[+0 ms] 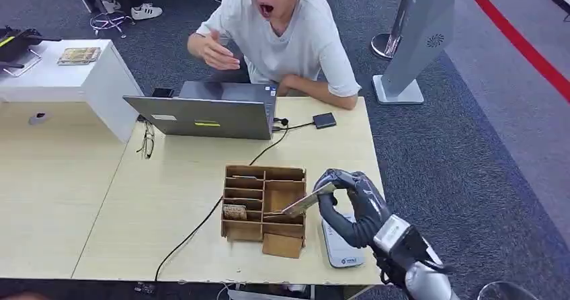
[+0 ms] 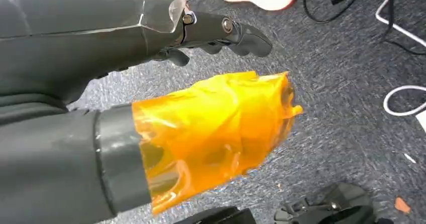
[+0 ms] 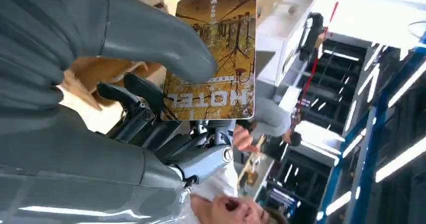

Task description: Pass the card to the sensor for recognition and then transmit it.

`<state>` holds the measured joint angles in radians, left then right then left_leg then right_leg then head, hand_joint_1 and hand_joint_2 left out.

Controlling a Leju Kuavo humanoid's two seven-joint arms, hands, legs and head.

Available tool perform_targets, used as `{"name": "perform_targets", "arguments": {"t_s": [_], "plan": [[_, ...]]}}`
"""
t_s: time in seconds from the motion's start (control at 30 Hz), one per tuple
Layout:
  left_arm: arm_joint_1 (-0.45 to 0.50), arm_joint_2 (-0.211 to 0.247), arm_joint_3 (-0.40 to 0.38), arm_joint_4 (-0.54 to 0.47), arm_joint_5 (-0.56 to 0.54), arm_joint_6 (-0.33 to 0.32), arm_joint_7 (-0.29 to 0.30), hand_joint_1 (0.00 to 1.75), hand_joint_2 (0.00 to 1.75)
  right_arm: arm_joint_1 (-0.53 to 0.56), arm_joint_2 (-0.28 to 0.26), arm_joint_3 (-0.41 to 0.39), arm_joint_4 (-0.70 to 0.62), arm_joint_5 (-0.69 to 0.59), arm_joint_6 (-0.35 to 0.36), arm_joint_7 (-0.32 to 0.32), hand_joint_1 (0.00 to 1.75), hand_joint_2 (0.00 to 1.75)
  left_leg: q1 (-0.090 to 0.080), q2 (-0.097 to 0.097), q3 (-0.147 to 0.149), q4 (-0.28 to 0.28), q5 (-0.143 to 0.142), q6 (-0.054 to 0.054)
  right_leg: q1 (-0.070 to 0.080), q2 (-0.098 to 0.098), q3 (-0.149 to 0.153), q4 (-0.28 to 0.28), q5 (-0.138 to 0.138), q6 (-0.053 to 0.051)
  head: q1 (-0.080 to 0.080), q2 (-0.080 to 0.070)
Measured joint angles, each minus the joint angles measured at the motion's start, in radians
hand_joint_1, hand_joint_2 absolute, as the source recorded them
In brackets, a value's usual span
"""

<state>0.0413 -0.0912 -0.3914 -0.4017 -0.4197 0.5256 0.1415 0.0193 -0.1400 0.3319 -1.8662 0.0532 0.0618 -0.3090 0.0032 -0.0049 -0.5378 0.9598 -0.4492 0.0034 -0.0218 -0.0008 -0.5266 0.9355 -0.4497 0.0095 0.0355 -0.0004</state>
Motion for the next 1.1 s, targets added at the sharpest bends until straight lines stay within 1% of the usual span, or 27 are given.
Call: {"name": "perform_targets", "arguments": {"t_s": [0.17, 0.5, 0.63, 0.83, 1.0, 1.1], "plan": [[0.0, 0.0, 0.001, -0.023, -0.049, -0.027, 0.033, 0.0, 0.0, -0.05, 0.019, 0.037, 0.0, 0.18, -0.093, 0.04, 1.75, 1.75, 0.0, 0.0, 0.0, 0.0, 0.0, 0.0, 0.0, 0.0, 0.0, 0.0, 0.0, 0.0, 0.0, 0.0], [-0.006, 0.0, 0.014, -0.048, -0.116, -0.07, 0.059, 0.0, 0.0, -0.179, 0.063, 0.104, 0.058, 0.43, -0.184, 0.143, 1.75, 1.75, 0.0, 0.0, 0.0, 0.0, 0.001, -0.001, 0.0, 0.0, 0.0, 0.001, 0.0, 0.0, 0.0, 0.0], [-0.009, 0.0, 0.03, -0.06, -0.156, -0.098, 0.078, 0.0, 0.0, -0.24, 0.087, 0.13, 0.099, 0.588, -0.232, 0.209, 1.75, 1.75, 0.0, 0.0, 0.0, 0.0, 0.001, -0.001, 0.0, 0.0, 0.0, 0.001, 0.0, 0.0, 0.0, 0.0], [-0.01, -0.002, 0.061, -0.078, -0.204, -0.126, 0.092, 0.0, 0.0, -0.32, 0.118, 0.159, 0.16, 0.729, -0.258, 0.281, 1.75, 1.75, 0.0, 0.0, 0.0, 0.0, 0.001, -0.001, 0.0, 0.0, 0.0, 0.001, 0.0, 0.0, 0.0, 0.0], [-0.011, -0.004, 0.087, -0.09, -0.232, -0.142, 0.099, 0.0, 0.0, -0.366, 0.134, 0.179, 0.215, 0.824, -0.264, 0.322, 1.75, 1.75, 0.0, 0.0, 0.0, 0.0, 0.001, -0.001, 0.0, 0.0, 0.0, 0.001, 0.0, 0.0, 0.0, 0.0], [-0.01, -0.009, 0.103, -0.098, -0.254, -0.152, 0.101, 0.0, 0.0, -0.38, 0.142, 0.19, 0.246, 0.869, -0.268, 0.335, 1.75, 1.75, 0.0, 0.0, 0.0, 0.0, 0.001, -0.001, 0.0, 0.0, 0.0, 0.001, 0.0, 0.0, 0.0, 0.0]]}}
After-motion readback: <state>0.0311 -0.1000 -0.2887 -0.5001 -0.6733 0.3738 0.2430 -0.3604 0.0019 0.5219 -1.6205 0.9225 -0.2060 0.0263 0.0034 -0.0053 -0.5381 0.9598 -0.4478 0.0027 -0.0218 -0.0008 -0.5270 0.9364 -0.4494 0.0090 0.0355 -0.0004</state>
